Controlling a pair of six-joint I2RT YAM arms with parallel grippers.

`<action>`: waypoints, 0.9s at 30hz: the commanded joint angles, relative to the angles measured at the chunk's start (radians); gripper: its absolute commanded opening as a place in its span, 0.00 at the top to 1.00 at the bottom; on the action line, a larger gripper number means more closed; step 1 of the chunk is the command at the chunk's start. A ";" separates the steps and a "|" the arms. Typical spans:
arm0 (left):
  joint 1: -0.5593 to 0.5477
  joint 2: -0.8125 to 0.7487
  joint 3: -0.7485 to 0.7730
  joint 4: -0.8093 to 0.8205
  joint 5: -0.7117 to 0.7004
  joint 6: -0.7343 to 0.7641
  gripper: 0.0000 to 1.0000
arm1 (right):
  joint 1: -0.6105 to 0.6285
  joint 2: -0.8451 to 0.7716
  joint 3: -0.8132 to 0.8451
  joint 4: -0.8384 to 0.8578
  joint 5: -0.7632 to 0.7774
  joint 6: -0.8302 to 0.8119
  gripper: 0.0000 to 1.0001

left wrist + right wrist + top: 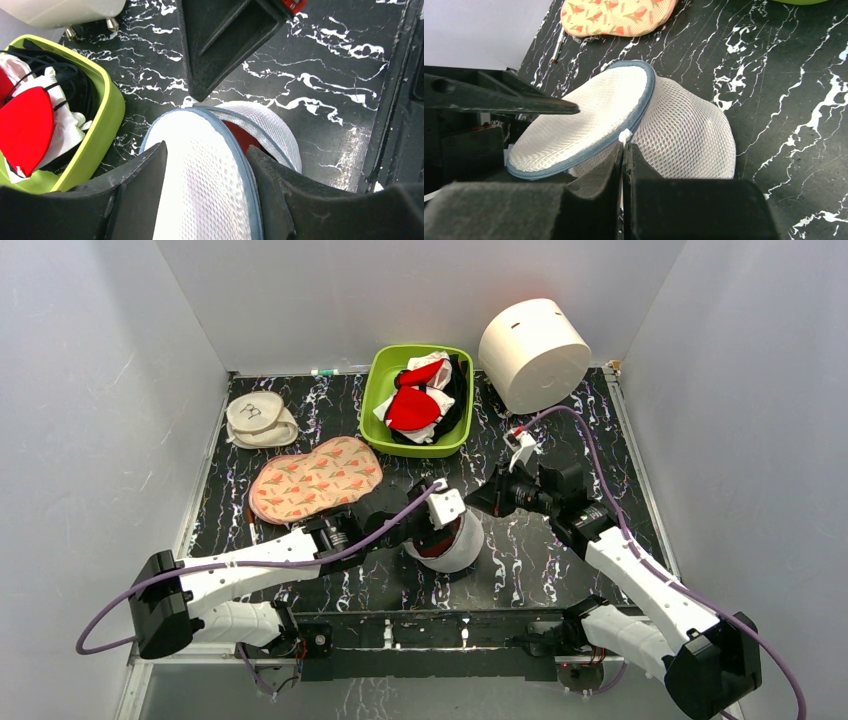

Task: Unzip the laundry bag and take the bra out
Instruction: Unzip the laundry bag at the center of the board.

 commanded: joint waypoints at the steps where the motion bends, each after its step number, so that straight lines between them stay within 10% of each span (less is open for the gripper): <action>1: -0.007 0.014 0.043 -0.027 -0.027 0.009 0.41 | 0.014 -0.027 0.052 0.012 -0.044 -0.007 1.00; 27: -0.021 -0.092 0.027 -0.002 -0.023 0.003 1.00 | 0.053 -0.009 0.030 0.055 0.144 0.023 1.00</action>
